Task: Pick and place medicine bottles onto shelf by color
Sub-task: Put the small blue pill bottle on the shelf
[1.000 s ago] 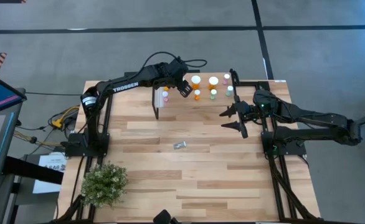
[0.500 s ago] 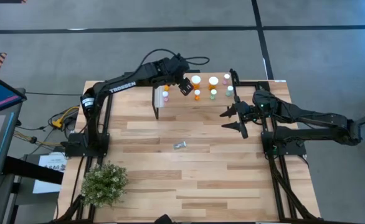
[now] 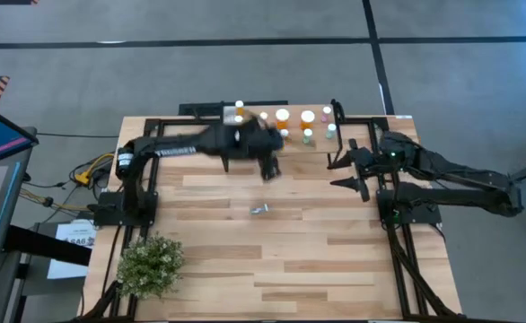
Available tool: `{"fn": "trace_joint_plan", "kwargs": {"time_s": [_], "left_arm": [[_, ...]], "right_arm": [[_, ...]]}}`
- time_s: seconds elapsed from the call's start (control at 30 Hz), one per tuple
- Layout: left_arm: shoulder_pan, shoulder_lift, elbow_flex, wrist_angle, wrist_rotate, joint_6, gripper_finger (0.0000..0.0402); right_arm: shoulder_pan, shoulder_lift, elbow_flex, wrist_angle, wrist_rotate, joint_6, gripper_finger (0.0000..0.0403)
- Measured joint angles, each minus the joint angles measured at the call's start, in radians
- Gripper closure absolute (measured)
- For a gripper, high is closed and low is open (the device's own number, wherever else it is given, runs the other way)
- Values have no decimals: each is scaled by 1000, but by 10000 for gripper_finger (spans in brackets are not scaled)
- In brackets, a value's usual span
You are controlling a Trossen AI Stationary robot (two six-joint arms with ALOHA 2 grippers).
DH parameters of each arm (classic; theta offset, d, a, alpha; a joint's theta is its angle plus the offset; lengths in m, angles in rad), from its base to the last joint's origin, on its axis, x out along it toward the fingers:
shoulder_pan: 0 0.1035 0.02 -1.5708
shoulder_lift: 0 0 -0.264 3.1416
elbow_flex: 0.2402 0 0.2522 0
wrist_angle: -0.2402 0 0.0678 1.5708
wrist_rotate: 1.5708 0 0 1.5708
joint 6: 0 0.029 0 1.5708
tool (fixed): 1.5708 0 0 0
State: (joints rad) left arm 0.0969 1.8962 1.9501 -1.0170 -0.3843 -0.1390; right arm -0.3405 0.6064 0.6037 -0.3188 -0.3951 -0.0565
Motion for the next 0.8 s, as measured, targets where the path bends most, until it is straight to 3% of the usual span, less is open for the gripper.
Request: {"fn": "trace_joint_plan", "kwargs": {"time_s": [0.2, 0.37, 0.6, 0.8], "left_arm": [[-156, 1, -169, 141, 24, -63, 172], [-218, 3, -336, 267, 111, -160, 172], [-228, 3, -503, 409, 120, -263, 172], [-196, 14, -551, 457, 158, -275, 172]], "right_arm": [[6, -151, 0, -25, 1, 12, 148], [39, -233, 1, -29, 1, 45, 148], [84, -283, 1, -15, 1, 50, 148], [111, -279, 1, -16, 2, 73, 148]]}}
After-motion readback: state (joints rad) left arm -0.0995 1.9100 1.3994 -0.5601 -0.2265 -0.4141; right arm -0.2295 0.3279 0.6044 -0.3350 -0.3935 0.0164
